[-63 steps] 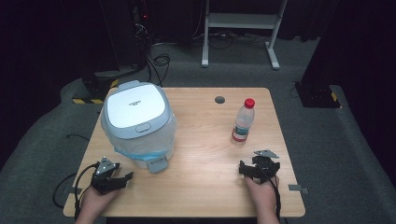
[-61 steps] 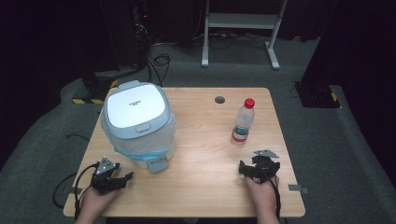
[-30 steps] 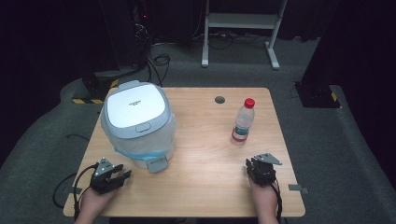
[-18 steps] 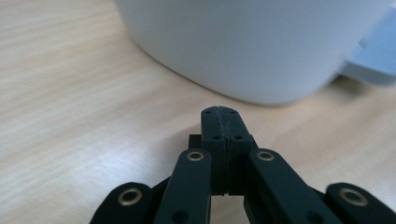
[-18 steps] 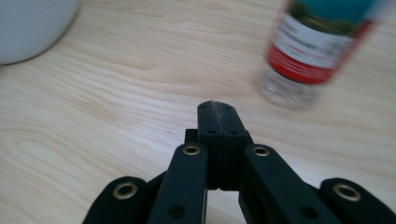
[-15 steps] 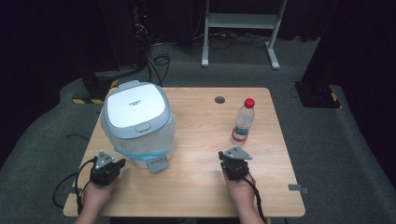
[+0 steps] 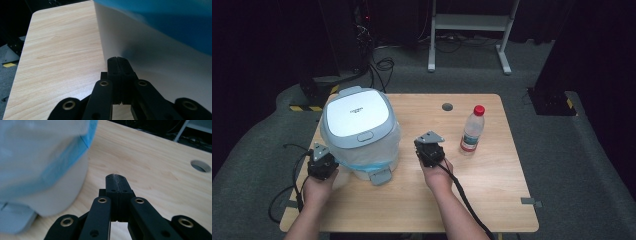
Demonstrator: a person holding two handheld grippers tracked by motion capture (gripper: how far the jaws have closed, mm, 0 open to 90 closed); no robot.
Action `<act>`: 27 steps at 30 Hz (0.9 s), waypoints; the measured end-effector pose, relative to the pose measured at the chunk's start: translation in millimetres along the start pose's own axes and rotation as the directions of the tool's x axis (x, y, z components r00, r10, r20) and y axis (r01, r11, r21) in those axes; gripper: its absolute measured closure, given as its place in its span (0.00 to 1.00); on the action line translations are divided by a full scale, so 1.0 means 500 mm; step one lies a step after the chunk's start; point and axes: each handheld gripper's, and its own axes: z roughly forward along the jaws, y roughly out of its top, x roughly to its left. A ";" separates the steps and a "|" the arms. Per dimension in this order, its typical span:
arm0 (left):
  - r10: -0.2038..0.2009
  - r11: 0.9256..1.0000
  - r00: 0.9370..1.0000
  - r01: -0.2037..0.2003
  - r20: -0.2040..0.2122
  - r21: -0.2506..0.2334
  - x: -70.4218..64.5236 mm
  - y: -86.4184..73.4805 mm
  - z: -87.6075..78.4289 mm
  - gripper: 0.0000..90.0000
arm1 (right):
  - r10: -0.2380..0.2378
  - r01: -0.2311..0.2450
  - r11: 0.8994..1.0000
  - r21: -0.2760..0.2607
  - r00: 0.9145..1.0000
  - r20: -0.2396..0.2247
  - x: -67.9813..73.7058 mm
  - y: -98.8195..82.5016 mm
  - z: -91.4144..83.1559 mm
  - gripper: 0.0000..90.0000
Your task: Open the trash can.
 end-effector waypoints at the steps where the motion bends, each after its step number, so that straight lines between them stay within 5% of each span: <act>1: -0.007 1.000 1.000 0.007 -0.002 -0.002 -0.001 0.001 0.003 0.99 | -0.001 0.001 1.000 -0.003 1.000 -0.003 0.003 0.010 0.008 0.99; 7: -0.021 1.000 1.000 0.021 0.022 0.006 0.007 0.004 0.014 1.00 | -0.005 0.005 1.000 -0.004 0.999 -0.035 0.028 0.045 0.051 0.99; 11: -0.007 1.000 0.999 0.007 0.035 0.008 0.000 0.010 0.021 1.00 | -0.025 0.025 1.000 -0.003 0.998 -0.064 0.055 0.039 0.056 1.00; 16: 0.014 1.000 0.998 -0.015 0.057 0.012 -0.007 0.013 0.027 1.00 | -0.051 0.051 0.999 -0.001 0.997 -0.065 0.050 0.016 0.041 1.00; 25: 0.067 0.998 0.989 -0.066 0.133 -0.014 -0.078 0.033 0.056 1.00 | -0.024 0.024 0.999 -0.024 0.999 -0.022 0.014 -0.031 -0.018 1.00; 27: 0.043 0.999 0.988 -0.038 0.150 -0.038 -0.099 0.035 0.062 1.00 | -0.005 0.005 1.000 -0.024 1.000 -0.011 0.002 -0.040 -0.031 1.00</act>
